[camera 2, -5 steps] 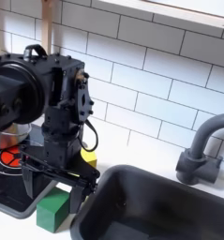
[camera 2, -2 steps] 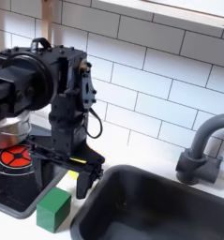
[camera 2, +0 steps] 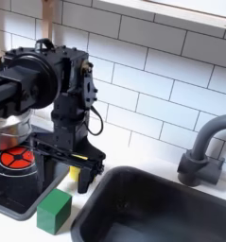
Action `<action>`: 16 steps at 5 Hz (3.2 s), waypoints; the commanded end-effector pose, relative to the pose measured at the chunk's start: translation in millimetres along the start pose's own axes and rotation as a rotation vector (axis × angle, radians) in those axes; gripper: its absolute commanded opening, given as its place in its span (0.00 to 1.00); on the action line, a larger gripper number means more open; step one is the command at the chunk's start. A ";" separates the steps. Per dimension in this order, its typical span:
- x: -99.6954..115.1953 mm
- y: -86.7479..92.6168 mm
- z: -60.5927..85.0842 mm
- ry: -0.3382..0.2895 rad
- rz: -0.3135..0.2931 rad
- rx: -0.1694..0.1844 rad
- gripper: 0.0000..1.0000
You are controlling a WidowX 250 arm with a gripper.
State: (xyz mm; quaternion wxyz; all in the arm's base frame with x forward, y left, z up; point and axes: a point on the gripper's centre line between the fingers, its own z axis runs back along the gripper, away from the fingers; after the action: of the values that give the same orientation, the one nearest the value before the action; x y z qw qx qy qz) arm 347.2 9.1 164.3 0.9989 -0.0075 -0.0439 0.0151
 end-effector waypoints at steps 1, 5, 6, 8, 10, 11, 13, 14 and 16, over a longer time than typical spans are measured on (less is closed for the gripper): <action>14.2 7.9 4.7 -0.026 0.021 0.005 1.00; 39.8 12.4 -10.4 -0.009 -0.109 0.004 1.00; 40.6 6.4 -15.0 -0.003 -0.132 0.008 1.00; 42.4 6.2 -26.0 -0.001 -0.147 0.003 1.00; 44.5 7.8 -34.5 0.008 -0.156 0.005 1.00; 44.3 11.3 -34.4 0.006 -0.154 -0.013 0.00; 41.1 13.5 -27.1 -0.030 -0.166 -0.029 0.00; 37.1 14.3 -28.5 -0.011 -0.168 -0.035 0.00; 29.7 16.7 -24.9 0.014 -0.262 -0.024 1.00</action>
State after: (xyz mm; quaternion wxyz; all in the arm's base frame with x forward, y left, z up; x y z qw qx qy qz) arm 380.2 26.6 144.8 0.9921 -0.0124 -0.0434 -0.1172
